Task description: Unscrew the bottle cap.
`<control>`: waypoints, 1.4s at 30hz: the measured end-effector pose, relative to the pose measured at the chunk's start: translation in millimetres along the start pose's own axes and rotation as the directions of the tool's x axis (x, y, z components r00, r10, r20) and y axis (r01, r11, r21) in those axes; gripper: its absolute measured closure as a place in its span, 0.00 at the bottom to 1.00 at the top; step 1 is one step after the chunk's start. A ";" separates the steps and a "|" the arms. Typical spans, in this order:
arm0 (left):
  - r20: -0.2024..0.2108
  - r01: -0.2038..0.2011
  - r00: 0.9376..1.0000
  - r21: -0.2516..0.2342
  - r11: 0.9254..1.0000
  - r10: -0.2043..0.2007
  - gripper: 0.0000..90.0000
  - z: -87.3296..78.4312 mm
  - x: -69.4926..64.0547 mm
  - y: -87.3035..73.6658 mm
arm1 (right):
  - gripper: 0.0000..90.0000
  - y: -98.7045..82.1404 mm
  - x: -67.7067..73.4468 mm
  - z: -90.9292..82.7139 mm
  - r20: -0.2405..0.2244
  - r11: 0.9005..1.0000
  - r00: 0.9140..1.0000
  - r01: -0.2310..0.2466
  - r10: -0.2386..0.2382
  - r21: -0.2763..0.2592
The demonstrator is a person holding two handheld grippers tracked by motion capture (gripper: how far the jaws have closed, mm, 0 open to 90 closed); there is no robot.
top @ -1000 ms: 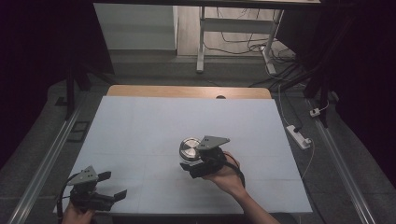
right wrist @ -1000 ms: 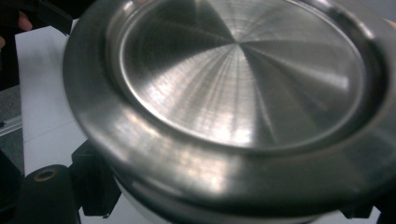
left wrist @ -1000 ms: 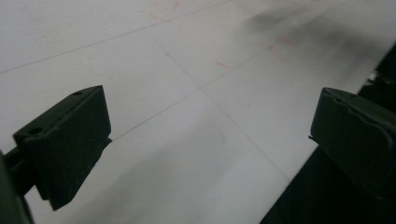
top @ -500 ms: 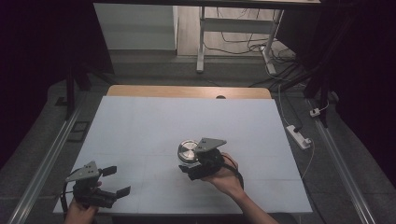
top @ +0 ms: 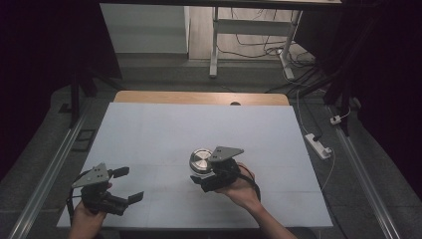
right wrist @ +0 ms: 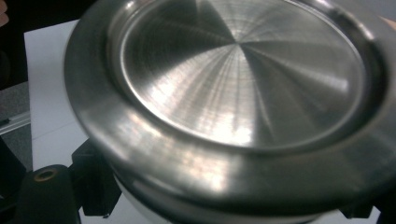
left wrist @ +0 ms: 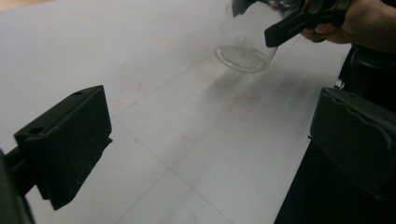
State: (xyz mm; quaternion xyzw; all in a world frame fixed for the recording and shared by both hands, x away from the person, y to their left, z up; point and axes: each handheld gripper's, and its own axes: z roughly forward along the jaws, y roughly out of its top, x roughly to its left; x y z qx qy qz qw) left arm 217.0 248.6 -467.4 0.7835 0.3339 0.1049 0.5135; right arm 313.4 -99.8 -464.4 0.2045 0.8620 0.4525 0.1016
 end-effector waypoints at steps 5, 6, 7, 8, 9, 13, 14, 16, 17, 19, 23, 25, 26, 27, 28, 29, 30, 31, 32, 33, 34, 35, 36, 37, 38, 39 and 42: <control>0.019 -0.024 1.000 -0.002 1.000 0.025 0.00 9.0 0.3 12.7 | 0.16 1.2 -0.1 -1.8 -0.002 1.000 1.000 0.002 -0.002 -0.005; 0.019 -0.032 0.999 0.002 0.999 0.032 0.00 12.1 -0.4 15.9 | 0.16 1.5 0.0 -2.2 -0.002 1.000 1.000 0.003 -0.003 -0.006; 0.019 -0.039 0.999 0.005 0.999 0.039 0.00 14.1 -0.7 17.9 | 0.16 1.9 0.2 -2.6 -0.004 1.000 1.000 0.003 -0.003 -0.008; 0.020 -0.045 0.999 0.011 0.999 0.045 0.00 17.0 -1.4 20.6 | 0.16 2.0 0.2 -2.8 -0.005 1.000 1.000 0.002 -0.002 -0.008; 0.021 -0.052 0.998 0.015 0.999 0.051 0.00 20.1 -2.2 23.3 | 0.16 2.2 0.3 -3.0 -0.007 1.000 1.000 0.002 -0.002 -0.009; 0.046 -0.074 0.996 0.040 0.996 0.072 0.00 32.6 -3.9 34.3 | 0.16 2.5 1.0 -3.0 -0.009 1.000 1.000 0.005 -0.005 -0.010; 0.050 -0.079 0.996 0.041 0.996 0.077 0.00 35.5 -4.1 36.9 | 0.16 2.5 1.1 -3.1 -0.009 1.000 1.000 0.006 -0.006 -0.009; 0.060 -0.086 0.995 0.048 0.995 0.083 0.00 40.9 -4.2 42.3 | 0.16 2.7 1.5 -3.0 -0.013 1.000 1.000 0.008 -0.008 -0.009; 0.067 -0.092 0.994 0.051 0.994 0.089 0.00 43.3 -4.1 45.1 | 0.16 2.7 1.6 -3.0 -0.017 1.000 1.000 0.008 -0.008 -0.009; 0.078 -0.103 0.992 0.052 0.993 0.099 0.00 48.3 -4.5 50.9 | 0.16 2.6 1.9 -3.0 -0.025 1.000 1.000 0.006 -0.006 -0.010; 0.110 -0.126 0.987 0.051 0.991 0.120 0.00 59.2 -5.3 63.5 | 0.16 2.9 3.2 -2.5 -0.039 1.000 0.999 0.010 -0.010 -0.012; 0.136 -0.140 0.982 0.050 0.989 0.133 0.00 65.8 -5.1 69.6 | 0.16 3.4 4.3 -2.8 -0.043 1.000 0.999 0.014 -0.015 -0.010; 0.152 -0.157 0.977 0.051 0.986 0.147 0.00 69.5 -4.8 72.4 | 0.16 3.6 4.9 -2.9 -0.048 1.000 0.999 0.016 -0.017 -0.011; 0.176 -0.180 0.970 0.051 0.982 0.168 0.00 74.5 -4.8 75.5 | 0.16 3.9 5.5 -3.0 -0.052 1.000 0.998 0.019 -0.019 -0.011; 0.192 -0.193 0.965 0.050 0.980 0.180 0.00 77.5 -5.1 77.3 | 0.16 4.2 6.2 -3.1 -0.057 1.000 0.998 0.024 -0.024 -0.010; 0.192 -0.193 0.965 0.050 0.980 0.180 0.00 77.5 -5.1 77.3 | 0.16 4.4 6.7 -3.2 -0.060 1.000 0.998 0.026 -0.026 -0.009; 0.240 -0.229 0.947 0.038 0.973 0.214 0.00 86.3 -6.0 83.3 | 0.16 4.6 7.4 -3.2 -0.065 1.000 0.997 0.028 -0.029 -0.009; 0.258 -0.238 0.940 0.033 0.971 0.222 0.00 89.1 -6.6 85.5 | 0.16 4.8 8.4 -3.2 -0.073 1.000 0.997 0.031 -0.031 -0.007; 0.281 -0.260 0.929 0.028 0.965 0.242 0.00 93.3 -7.7 89.2 | 0.16 5.0 9.0 -3.0 -0.079 0.999 0.996 0.033 -0.033 -0.007; 0.290 -0.274 0.922 0.025 0.961 0.256 0.00 95.6 -8.5 91.3 | 0.16 5.2 10.2 -2.9 -0.088 0.999 0.995 0.040 -0.040 -0.003; 0.319 -0.295 0.908 0.024 0.955 0.273 0.00 99.1 -9.8 94.3 | 0.16 5.3 10.9 -2.7 -0.095 0.999 0.994 0.046 -0.046 -0.003; 0.350 -0.306 0.894 0.020 0.952 0.280 0.00 101.6 -10.1 96.3 | 0.16 5.5 12.0 -2.7 -0.109 0.999 0.993 0.054 -0.054 -0.002; 0.370 -0.308 0.886 0.014 0.951 0.281 0.00 103.0 -10.0 97.6 | 0.16 5.7 12.8 -2.7 -0.120 0.998 0.991 0.060 -0.060 -0.004; 0.397 -0.307 0.874 0.007 0.952 0.279 0.00 104.7 -9.2 99.1 | 0.16 5.8 13.5 -2.8 -0.127 0.998 0.990 0.063 -0.063 -0.004; 0.426 -0.303 0.862 -0.001 0.953 0.275 0.00 106.4 -8.1 100.6 | 0.16 6.4 14.8 -3.1 -0.138 0.998 0.988 0.065 -0.065 -0.005; 0.442 -0.302 0.854 -0.009 0.953 0.275 0.02 107.5 -6.9 101.8 | 0.16 6.7 15.6 -3.4 -0.148 0.997 0.986 0.071 -0.071 -0.005; 0.484 -0.319 0.825 -0.027 0.947 0.291 0.07 110.5 -4.3 104.3 | 0.16 8.0 17.9 -4.1 -0.181 0.996 0.980 0.086 -0.085 -0.004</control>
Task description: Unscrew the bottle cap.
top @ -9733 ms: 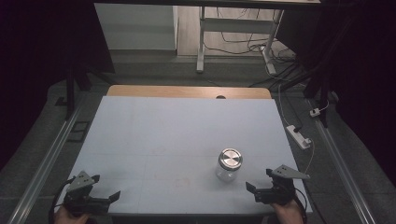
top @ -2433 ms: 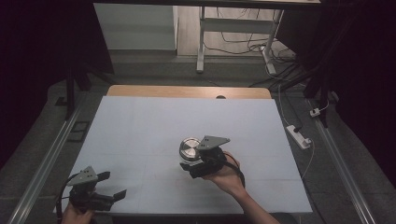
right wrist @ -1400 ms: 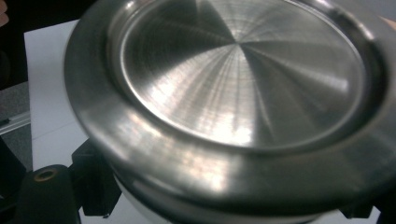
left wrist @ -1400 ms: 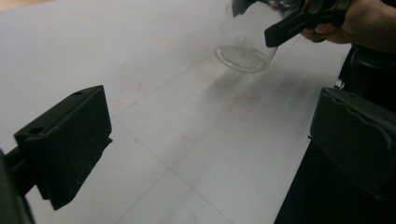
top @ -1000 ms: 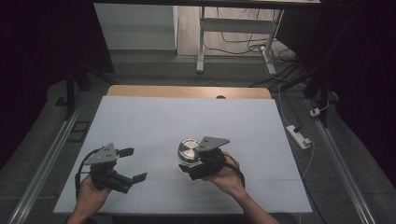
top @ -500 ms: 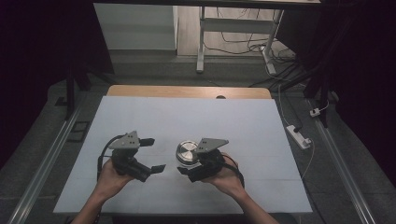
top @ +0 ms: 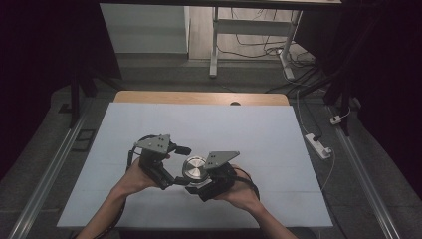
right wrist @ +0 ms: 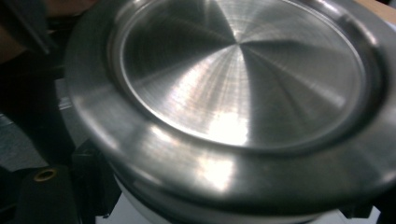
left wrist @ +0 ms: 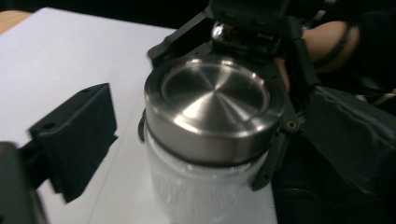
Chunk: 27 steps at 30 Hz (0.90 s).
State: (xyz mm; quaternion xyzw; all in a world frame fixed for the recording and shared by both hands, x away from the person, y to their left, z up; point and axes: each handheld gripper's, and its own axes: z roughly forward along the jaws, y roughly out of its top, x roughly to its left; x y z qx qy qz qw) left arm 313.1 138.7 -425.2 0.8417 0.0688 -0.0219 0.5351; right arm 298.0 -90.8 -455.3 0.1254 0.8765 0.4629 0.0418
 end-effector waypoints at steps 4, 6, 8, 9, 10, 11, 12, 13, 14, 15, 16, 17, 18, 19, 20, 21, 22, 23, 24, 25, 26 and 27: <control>0.033 -0.030 0.999 0.032 0.999 0.029 0.12 4.1 3.3 0.7 | 0.16 0.6 1.6 0.1 -0.024 1.000 1.000 0.018 -0.018 0.006; 0.038 -0.033 0.999 0.042 0.999 0.031 0.13 7.3 3.7 0.9 | 0.16 0.6 1.8 0.4 -0.027 1.000 0.999 0.024 -0.024 0.011; 0.033 -0.043 0.999 0.052 0.998 0.042 0.14 11.0 3.1 1.7 | 0.16 0.3 1.3 0.7 -0.029 1.000 0.999 0.024 -0.024 0.014; 0.031 -0.050 0.998 0.055 0.997 0.048 0.15 12.5 2.2 2.2 | 0.16 0.1 1.0 0.8 -0.025 1.000 0.999 0.024 -0.023 0.015; 0.026 -0.062 0.998 0.058 0.996 0.061 0.18 14.1 0.7 2.9 | 0.16 0.0 0.7 0.6 -0.022 1.000 1.000 0.022 -0.022 0.016; 0.008 -0.067 0.998 0.060 0.996 0.066 0.21 15.2 -1.1 3.8 | 0.16 0.0 0.4 0.3 -0.017 1.000 1.000 0.013 -0.013 0.013; -0.011 -0.068 0.998 0.066 0.996 0.069 0.21 15.9 -2.6 5.1 | 0.16 -0.1 0.0 -0.2 -0.011 1.000 1.000 0.005 -0.005 0.011; -0.026 -0.065 0.997 0.068 0.996 0.067 0.21 16.3 -3.6 6.1 | 0.16 -0.3 -1.0 -0.7 -0.002 1.000 1.000 0.003 -0.003 0.008; -0.047 -0.059 0.997 0.069 0.996 0.062 0.21 17.0 -5.0 7.4 | 0.16 -0.4 -1.6 -1.2 0.003 1.000 1.000 0.000 0.000 0.007; -0.073 -0.045 0.996 0.069 0.997 0.050 0.21 18.2 -6.6 8.7 | 0.16 -0.5 -2.4 -1.5 0.010 1.000 1.000 -0.006 0.006 0.002; -0.090 -0.036 0.995 0.067 0.997 0.042 0.21 19.0 -7.4 9.4 | 0.16 -0.5 -3.5 -2.4 0.023 1.000 1.000 -0.011 0.011 0.000; -0.116 -0.022 0.993 0.062 0.998 0.029 0.21 20.2 -8.8 10.1 | 0.16 -0.5 -4.2 -2.8 0.031 1.000 0.999 -0.017 0.017 -0.004; -0.143 -0.004 0.990 0.056 0.998 0.012 0.21 21.7 -10.1 10.9 | 0.16 -0.6 -5.0 -3.3 0.045 1.000 0.999 -0.029 0.030 -0.009; -0.185 0.019 0.983 0.045 0.999 -0.010 0.21 24.4 -12.4 11.9 | 0.16 -0.7 -6.0 -3.9 0.058 0.999 0.998 -0.039 0.040 -0.013; -0.213 0.031 0.977 0.043 0.999 -0.021 0.21 26.3 -14.1 12.7 | 0.16 -1.0 -7.5 -4.3 0.078 0.998 0.995 -0.055 0.056 -0.020; -0.259 0.052 0.965 0.040 0.998 -0.040 0.21 29.8 -17.0 14.2 | 0.16 -1.2 -8.3 -4.6 0.093 0.998 0.993 -0.064 0.066 -0.022; -0.286 0.062 0.957 0.039 0.997 -0.048 0.21 32.1 -18.5 15.0 | 0.16 -1.7 -9.5 -4.6 0.120 0.997 0.990 -0.074 0.076 -0.024; -0.329 0.079 0.942 0.037 0.996 -0.063 0.21 36.0 -21.1 16.4 | 0.16 -1.9 -9.8 -4.6 0.138 0.997 0.987 -0.079 0.082 -0.023; -0.357 0.091 0.931 0.034 0.995 -0.073 0.21 38.8 -22.7 17.4 | 0.16 -2.4 -10.2 -4.4 0.168 0.996 0.982 -0.090 0.092 -0.021; -0.368 0.097 0.927 0.033 0.995 -0.078 0.21 40.5 -23.2 18.0 | 0.16 -2.9 -10.7 -4.3 0.184 0.995 0.978 -0.099 0.101 -0.021; -0.370 0.098 0.926 0.034 0.995 -0.078 0.21 41.3 -22.9 19.0 | 0.16 -3.3 -11.2 -4.5 0.190 0.994 0.976 -0.103 0.106 -0.024; -0.367 0.102 0.926 0.025 0.994 -0.086 0.19 41.0 -22.4 19.8 | 0.16 -3.8 -12.2 -5.2 0.187 0.994 0.976 -0.105 0.108 -0.028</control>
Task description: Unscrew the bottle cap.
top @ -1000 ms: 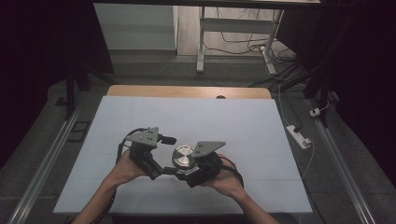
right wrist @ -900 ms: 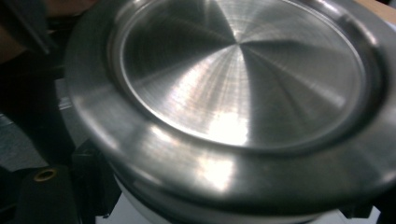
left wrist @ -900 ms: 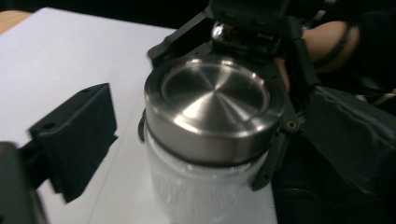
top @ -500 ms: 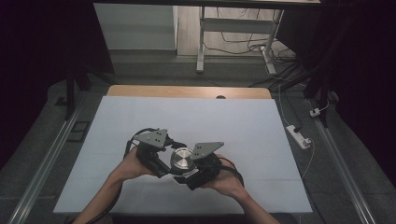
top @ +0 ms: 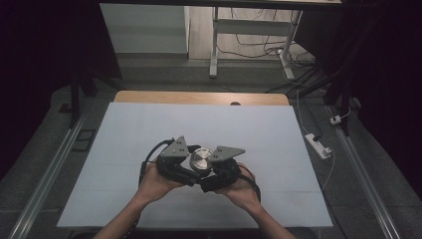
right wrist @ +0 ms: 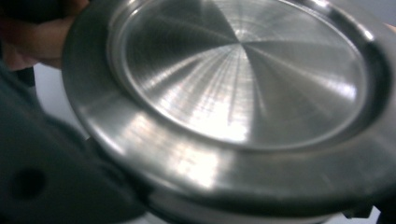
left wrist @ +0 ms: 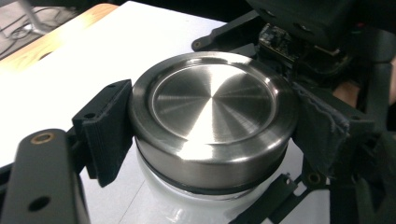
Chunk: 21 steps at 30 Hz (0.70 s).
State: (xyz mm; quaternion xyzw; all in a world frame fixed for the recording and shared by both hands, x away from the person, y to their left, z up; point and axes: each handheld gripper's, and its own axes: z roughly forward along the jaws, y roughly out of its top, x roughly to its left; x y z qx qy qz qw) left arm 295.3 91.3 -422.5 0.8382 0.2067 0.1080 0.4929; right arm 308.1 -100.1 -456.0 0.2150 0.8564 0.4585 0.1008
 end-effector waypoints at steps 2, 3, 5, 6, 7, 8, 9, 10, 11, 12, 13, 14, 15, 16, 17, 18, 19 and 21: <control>0.029 -0.001 1.000 -0.008 1.000 0.001 0.10 -3.8 4.2 1.5 | 0.16 0.8 -0.8 -1.7 -0.014 1.000 1.000 -0.007 0.007 -0.003; 0.034 -0.002 0.999 -0.018 1.000 0.002 0.07 -7.3 6.5 1.5 | 0.16 1.3 -0.6 -2.8 -0.021 1.000 1.000 -0.003 0.002 -0.008; 0.072 -0.007 0.997 -0.034 0.999 0.010 0.06 -14.8 11.9 0.3 | 0.16 2.8 -0.1 -4.8 -0.052 1.000 0.999 0.009 -0.010 -0.018; 0.099 -0.015 0.995 -0.039 0.999 0.019 0.06 -18.1 14.5 -0.5 | 0.16 3.3 0.1 -5.4 -0.065 1.000 0.998 0.015 -0.016 -0.019; 0.114 -0.027 0.993 -0.041 0.999 0.032 0.06 -21.1 16.5 -1.5 | 0.16 3.8 0.6 -5.9 -0.082 1.000 0.996 0.023 -0.024 -0.020; 0.144 -0.044 0.988 -0.041 0.998 0.049 0.07 -23.4 18.4 -2.5 | 0.16 4.2 1.5 -6.3 -0.098 0.999 0.995 0.032 -0.034 -0.022; 0.177 -0.065 0.982 -0.042 0.997 0.071 0.08 -25.8 20.2 -3.7 | 0.16 4.5 2.6 -6.3 -0.111 0.999 0.993 0.044 -0.047 -0.021; 0.187 -0.074 0.979 -0.045 0.996 0.081 0.09 -27.0 21.0 -4.5 | 0.16 4.8 4.6 -6.1 -0.127 0.998 0.990 0.058 -0.060 -0.018; 0.239 -0.078 0.967 -0.050 0.996 0.088 0.10 -28.4 22.9 -5.6 | 0.16 5.0 5.7 -5.8 -0.132 0.998 0.989 0.066 -0.067 -0.016; 0.293 -0.084 0.951 -0.052 0.995 0.095 0.12 -28.7 24.6 -6.3 | 0.16 5.1 7.4 -4.8 -0.145 0.997 0.986 0.078 -0.079 -0.011; 0.325 -0.101 0.939 -0.053 0.993 0.113 0.12 -29.2 24.9 -7.6 | 0.16 4.9 8.5 -4.2 -0.153 0.996 0.985 0.084 -0.084 -0.007; 0.321 -0.112 0.939 -0.047 0.993 0.121 0.12 -29.1 24.7 -8.1 | 0.16 4.6 10.8 -2.8 -0.160 0.996 0.983 0.088 -0.088 -0.004; 0.323 -0.127 0.938 -0.026 0.992 0.129 0.13 -28.0 24.7 -8.4 | 0.16 4.2 11.7 -1.8 -0.162 0.995 0.982 0.095 -0.094 0.000; 0.321 -0.139 0.937 -0.019 0.990 0.138 0.14 -27.1 24.2 -8.6 | 0.16 3.7 12.9 0.1 -0.167 0.994 0.981 0.106 -0.103 0.006; 0.308 -0.154 0.940 -0.013 0.988 0.150 0.15 -25.6 22.9 -9.4 | 0.16 3.3 13.8 1.2 -0.171 0.994 0.980 0.108 -0.105 0.008; 0.301 -0.159 0.941 -0.003 0.987 0.152 0.17 -24.1 21.9 -10.0 | 0.16 2.9 14.8 2.5 -0.173 0.994 0.979 0.111 -0.107 0.012; 0.297 -0.163 0.942 0.004 0.987 0.155 0.19 -22.7 21.4 -10.3 | 0.16 2.6 15.6 3.1 -0.177 0.994 0.979 0.108 -0.103 0.016; 0.286 -0.171 0.944 0.003 0.985 0.163 0.20 -20.7 19.9 -10.9 | 0.16 2.6 16.3 3.5 -0.177 0.994 0.979 0.104 -0.100 0.016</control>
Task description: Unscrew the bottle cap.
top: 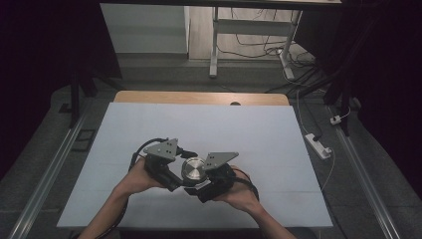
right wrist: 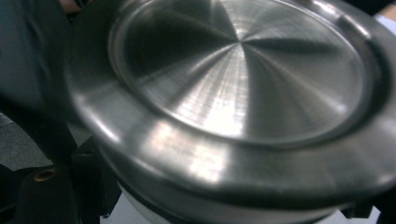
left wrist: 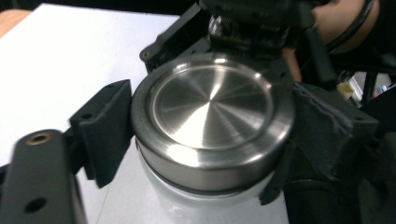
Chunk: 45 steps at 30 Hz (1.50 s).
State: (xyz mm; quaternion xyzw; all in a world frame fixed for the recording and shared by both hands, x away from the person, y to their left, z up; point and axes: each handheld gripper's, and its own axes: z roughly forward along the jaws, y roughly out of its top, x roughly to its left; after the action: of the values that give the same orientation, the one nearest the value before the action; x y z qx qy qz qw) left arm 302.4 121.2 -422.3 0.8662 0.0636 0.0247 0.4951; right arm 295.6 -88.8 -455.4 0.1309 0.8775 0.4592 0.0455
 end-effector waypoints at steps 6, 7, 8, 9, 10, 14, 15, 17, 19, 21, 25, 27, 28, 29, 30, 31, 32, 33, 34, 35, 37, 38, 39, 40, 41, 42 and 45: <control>-0.114 0.051 0.992 -0.019 0.999 -0.053 0.21 7.2 -4.6 5.0 | 0.16 -0.3 -4.3 -3.1 0.050 0.999 0.998 -0.034 0.034 -0.017; -0.137 0.061 0.989 -0.021 0.998 -0.063 0.21 9.0 -5.7 5.9 | 0.16 -0.9 -5.9 -3.6 0.069 0.999 0.996 -0.049 0.050 -0.018; -0.176 0.080 0.981 -0.022 0.997 -0.083 0.21 12.7 -7.6 7.7 | 0.16 -1.3 -7.0 -3.8 0.082 0.998 0.995 -0.058 0.059 -0.020; -0.204 0.092 0.974 -0.026 0.995 -0.096 0.21 15.2 -9.0 8.7 | 0.16 -2.1 -8.8 -4.1 0.103 0.997 0.992 -0.075 0.077 -0.022; -0.241 0.111 0.964 -0.031 0.993 -0.115 0.21 18.9 -11.1 10.3 | 0.16 -2.6 -10.0 -4.1 0.118 0.996 0.989 -0.084 0.087 -0.025; -0.328 0.173 0.928 -0.039 0.984 -0.176 0.21 30.2 -16.2 16.5 | 0.16 -5.2 -14.5 -4.2 0.176 0.990 0.975 -0.135 0.138 -0.034; -0.322 0.171 0.931 -0.037 0.985 -0.174 0.21 29.6 -15.7 16.9 | 0.16 -5.7 -14.9 -4.5 0.173 0.989 0.974 -0.144 0.148 -0.037; -0.272 0.165 0.946 -0.060 0.984 -0.176 0.20 23.0 -12.6 16.4 | 0.16 -5.0 -14.5 -5.7 0.164 0.989 0.976 -0.139 0.145 -0.044; -0.207 0.171 0.959 -0.115 0.979 -0.192 0.16 10.3 -8.5 15.5 | 0.16 -2.7 -13.1 -7.4 0.152 0.990 0.979 -0.131 0.137 -0.051; -0.175 0.160 0.968 -0.140 0.977 -0.183 0.15 0.1 -6.9 15.7 | 0.16 -0.3 -11.7 -9.6 0.133 0.991 0.983 -0.116 0.124 -0.065; -0.171 0.082 0.980 -0.125 0.989 -0.103 0.20 -16.7 -7.5 13.4 | 0.16 1.6 -9.7 -12.2 0.103 0.992 0.989 -0.102 0.110 -0.079; -0.157 0.073 0.983 -0.115 0.991 -0.091 0.19 -19.3 -5.7 11.8 | 0.16 2.0 -9.2 -12.2 0.079 0.991 0.991 -0.102 0.109 -0.086; -0.118 0.069 0.989 -0.123 0.990 -0.084 0.19 -20.7 -3.6 9.7 | 0.16 2.3 -8.8 -11.8 0.068 0.991 0.992 -0.100 0.106 -0.084; -0.097 0.069 0.992 -0.128 0.989 -0.081 0.20 -20.9 -2.6 8.4 | 0.16 2.3 -8.1 -10.9 0.048 0.992 0.994 -0.095 0.099 -0.079; -0.080 0.064 0.994 -0.123 0.990 -0.074 0.20 -20.1 -1.1 6.9 | 0.16 2.3 -7.5 -10.6 0.038 0.993 0.995 -0.088 0.091 -0.075; -0.065 0.060 0.996 -0.112 0.992 -0.068 0.20 -18.9 -0.2 6.1 | 0.16 2.5 -5.7 -9.5 0.021 0.994 0.996 -0.082 0.083 -0.072; -0.048 0.055 0.997 -0.106 0.993 -0.061 0.19 -17.8 0.3 5.6 | 0.16 2.9 -4.3 -8.7 0.014 0.995 0.997 -0.077 0.078 -0.069; -0.048 0.055 0.997 -0.106 0.993 -0.061 0.19 -17.8 0.3 5.6 | 0.16 2.9 -4.3 -8.7 0.014 0.995 0.997 -0.077 0.078 -0.069; -0.036 0.047 0.998 -0.096 0.994 -0.051 0.20 -16.0 -0.5 5.7 | 0.16 3.6 -2.2 -7.4 0.005 0.996 0.998 -0.066 0.066 -0.065; -0.035 0.044 0.998 -0.088 0.995 -0.047 0.20 -14.6 -1.1 6.3 | 0.16 3.9 -1.8 -7.3 0.005 0.996 0.998 -0.062 0.062 -0.062; -0.036 0.045 0.998 -0.078 0.996 -0.048 0.21 -11.1 -2.5 7.1 | 0.16 4.2 -1.1 -7.3 0.009 0.996 0.998 -0.059 0.059 -0.060; -0.044 0.052 0.997 -0.080 0.995 -0.056 0.23 -9.6 -3.0 7.2 | 0.16 4.2 -1.5 -7.7 0.014 0.996 0.998 -0.060 0.061 -0.060; -0.047 0.061 0.997 -0.079 0.995 -0.065 0.23 -8.5 -3.1 7.5 | 0.16 4.0 -1.8 -8.1 0.022 0.996 0.998 -0.062 0.063 -0.057; -0.054 0.068 0.996 -0.077 0.995 -0.072 0.23 -7.3 -3.1 7.7 | 0.16 3.7 -2.2 -8.3 0.026 0.996 0.997 -0.065 0.067 -0.057; -0.068 0.073 0.995 -0.080 0.994 -0.079 0.23 -5.9 -3.6 7.8 | 0.16 3.3 -2.8 -8.5 0.034 0.996 0.997 -0.069 0.071 -0.056; -0.090 0.085 0.992 -0.082 0.993 -0.093 0.23 -3.7 -4.5 8.1 | 0.16 2.8 -3.4 -8.4 0.043 0.995 0.996 -0.077 0.080 -0.058; -0.156 0.112 0.980 -0.087 0.990 -0.125 0.23 2.7 -7.7 10.2 | 0.16 1.0 -7.6 -8.5 0.077 0.992 0.991 -0.109 0.114 -0.062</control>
State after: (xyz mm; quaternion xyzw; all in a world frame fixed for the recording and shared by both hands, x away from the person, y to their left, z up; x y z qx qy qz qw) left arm 296.0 112.7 -414.8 0.8361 0.1539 0.0675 0.5222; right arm 301.4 -97.1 -450.0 0.1967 0.8526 0.4805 0.0589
